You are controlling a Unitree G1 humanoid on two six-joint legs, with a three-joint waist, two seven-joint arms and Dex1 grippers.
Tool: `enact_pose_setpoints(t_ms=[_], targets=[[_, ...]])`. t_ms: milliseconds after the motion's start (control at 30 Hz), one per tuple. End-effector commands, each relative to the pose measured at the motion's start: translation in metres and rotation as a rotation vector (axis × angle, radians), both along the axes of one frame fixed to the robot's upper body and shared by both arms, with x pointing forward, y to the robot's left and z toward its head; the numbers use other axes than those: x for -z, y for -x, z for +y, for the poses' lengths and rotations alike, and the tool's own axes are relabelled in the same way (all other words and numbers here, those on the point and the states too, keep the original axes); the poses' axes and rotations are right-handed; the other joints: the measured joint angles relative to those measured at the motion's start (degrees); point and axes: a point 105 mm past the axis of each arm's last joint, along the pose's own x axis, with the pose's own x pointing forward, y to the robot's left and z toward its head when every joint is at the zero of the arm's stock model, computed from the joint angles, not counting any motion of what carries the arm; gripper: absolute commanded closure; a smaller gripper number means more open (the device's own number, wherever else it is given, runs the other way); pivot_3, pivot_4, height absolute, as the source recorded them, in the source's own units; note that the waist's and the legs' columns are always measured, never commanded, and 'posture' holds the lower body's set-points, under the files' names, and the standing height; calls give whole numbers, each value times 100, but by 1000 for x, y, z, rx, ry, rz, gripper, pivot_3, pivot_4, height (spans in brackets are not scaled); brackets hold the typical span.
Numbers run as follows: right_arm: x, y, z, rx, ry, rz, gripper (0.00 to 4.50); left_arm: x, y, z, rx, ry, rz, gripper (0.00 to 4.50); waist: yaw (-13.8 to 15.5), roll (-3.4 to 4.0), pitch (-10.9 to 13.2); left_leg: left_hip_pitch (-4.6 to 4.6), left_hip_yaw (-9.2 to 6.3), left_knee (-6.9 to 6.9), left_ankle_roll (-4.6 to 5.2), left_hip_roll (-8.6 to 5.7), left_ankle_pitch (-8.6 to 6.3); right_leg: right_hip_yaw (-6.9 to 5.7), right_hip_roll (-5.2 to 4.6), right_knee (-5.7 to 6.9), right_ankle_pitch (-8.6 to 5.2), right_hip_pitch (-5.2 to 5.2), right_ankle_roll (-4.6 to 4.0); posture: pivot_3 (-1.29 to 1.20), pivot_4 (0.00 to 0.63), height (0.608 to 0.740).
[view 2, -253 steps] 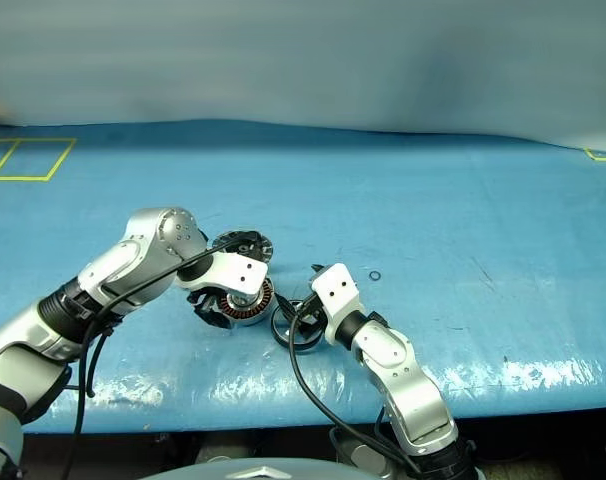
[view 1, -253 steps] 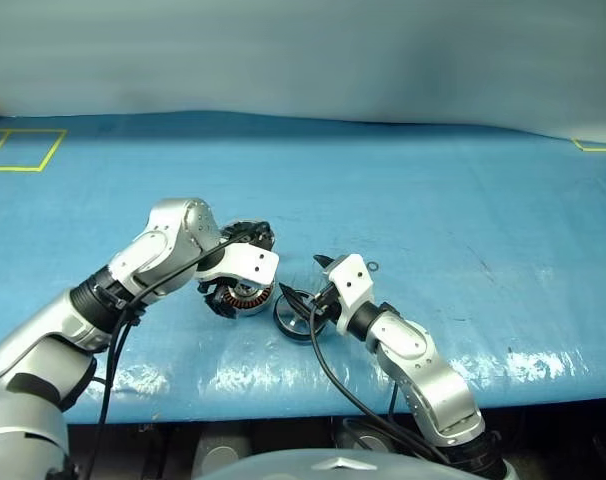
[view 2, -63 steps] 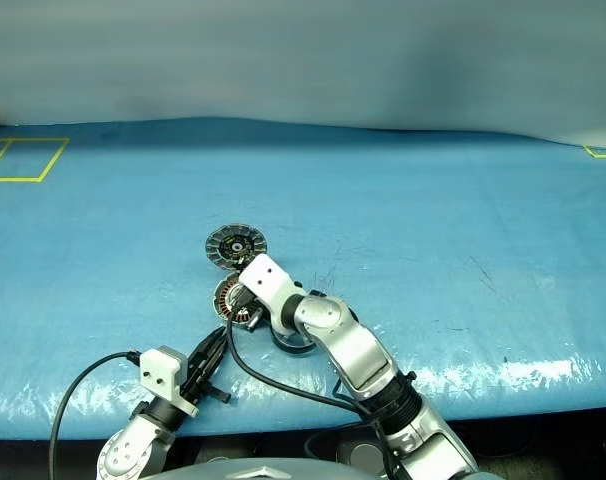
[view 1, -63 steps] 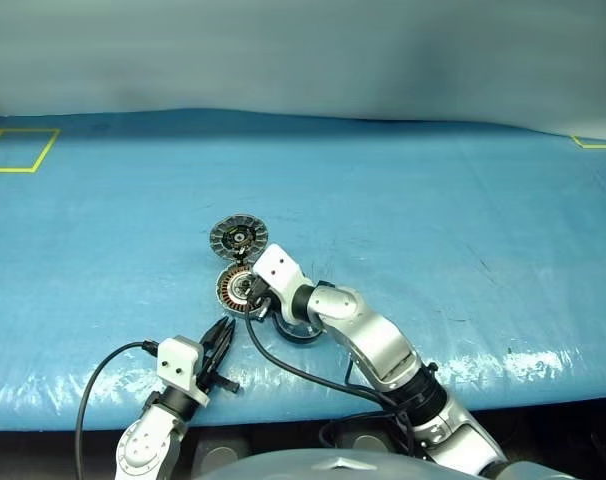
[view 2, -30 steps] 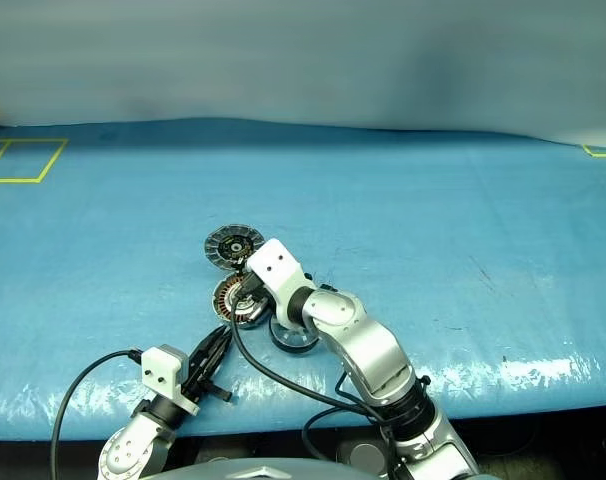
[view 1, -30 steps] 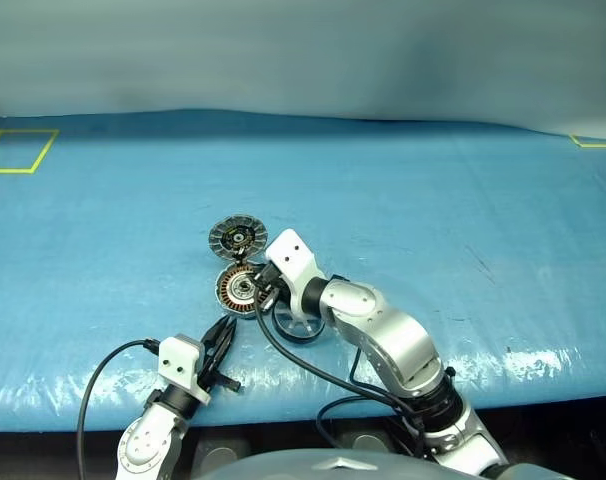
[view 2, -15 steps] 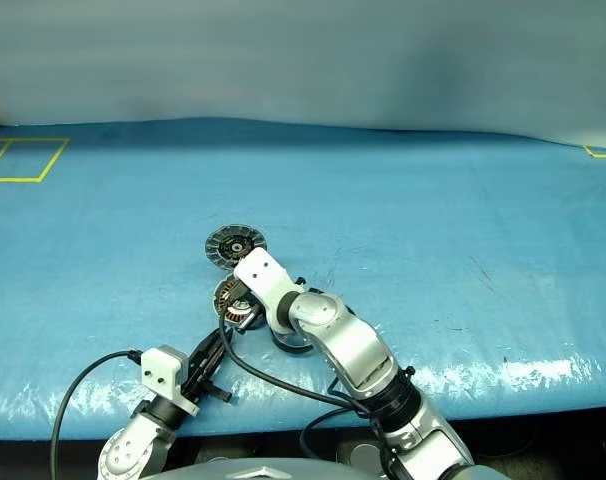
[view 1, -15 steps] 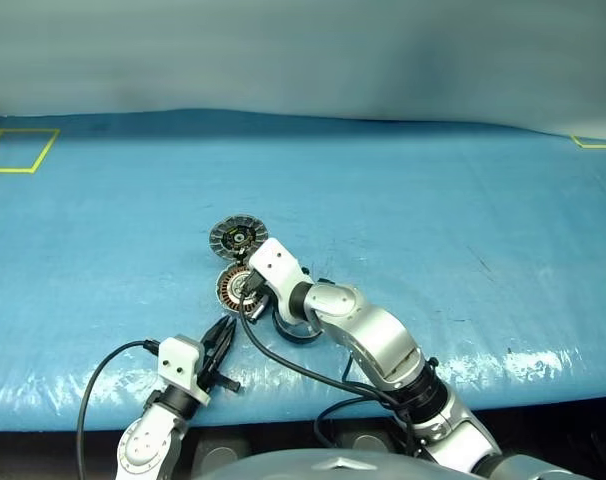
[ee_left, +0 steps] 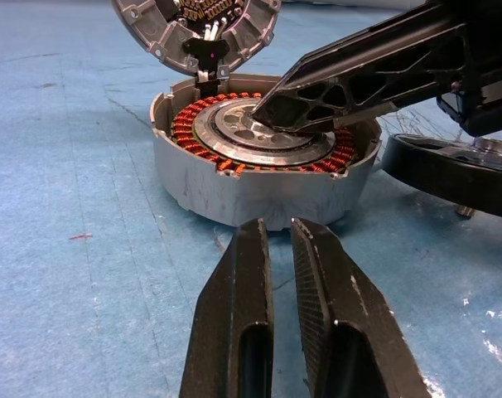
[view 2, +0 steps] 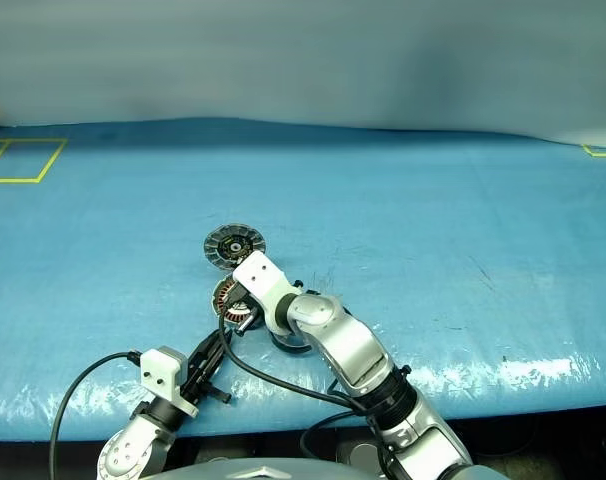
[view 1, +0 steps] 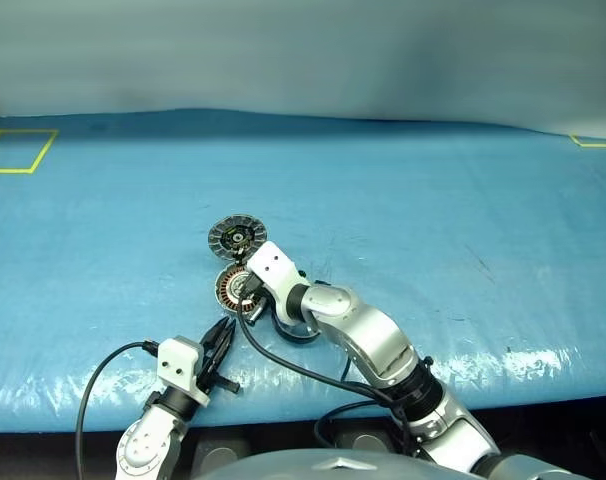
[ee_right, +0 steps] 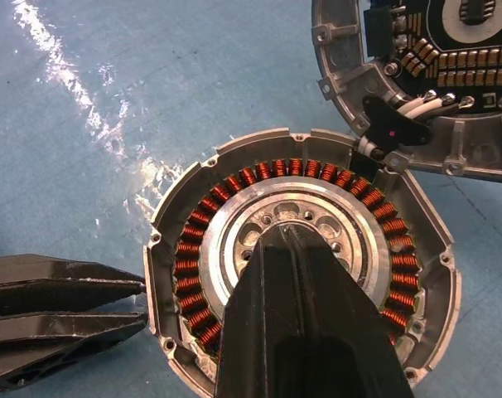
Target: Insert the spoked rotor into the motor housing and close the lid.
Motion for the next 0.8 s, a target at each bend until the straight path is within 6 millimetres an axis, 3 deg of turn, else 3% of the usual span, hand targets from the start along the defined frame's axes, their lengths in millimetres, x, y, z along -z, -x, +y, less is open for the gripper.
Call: enact_pose_setpoints(t_ms=[33, 300, 400, 500, 600, 733, 800], targets=[[-14, 4, 10, -46, -52, -36, 4472, -3, 1, 1, -3, 5, -14, 4030, 1, 0, 0, 0, 0, 0, 0, 0, 0, 0, 0, 0, 0, 1, 0, 0, 150, 740], [-15, 4, 11, -49, -53, -44, 4472, -2, 1, 0, -4, 9, -9, 4030, 2, 0, 0, 1, 0, 0, 0, 0, 0, 0, 0, 0, 0, 0, 0, 0, 150, 740], [-24, 2, 4, -32, -82, -63, 4472, -3, 1, 0, -11, 14, -17, 4030, 2, 0, 0, 1, 0, 0, 0, 0, 0, 0, 0, 0, 0, 0, 0, 0, 150, 740], [-43, 8, -16, -33, -136, -101, 4472, -5, 1, 1, -15, 9, -26, 4030, 28, -1, 0, -4, -1, 0, 0, 0, 0, 0, 0, -2, 0, -1, 0, 0, 150, 740], [-52, 11, -49, 13, -107, -130, 4472, -6, 1, 5, -14, -13, -33, 4030, 42, -1, -1, -9, -1, 0, 0, 0, 0, 0, 0, -6, 0, -4, 0, 0, 150, 740], [-46, 13, -84, 81, -9, -91, 4472, -6, 1, 4, 7, -21, -30, 4030, 41, -1, -1, -9, -1, 1, 0, 0, 0, 0, 0, -2, 0, -8, 0, 0, 150, 740], [-43, 18, -96, 92, 21, -54, 4107, -6, 0, 4, 16, -20, -28, 4030, 57, -2, -1, -9, -1, 2, 0, 0, 0, 0, 0, -2, 0, -7, 0, 0, 150, 740]])
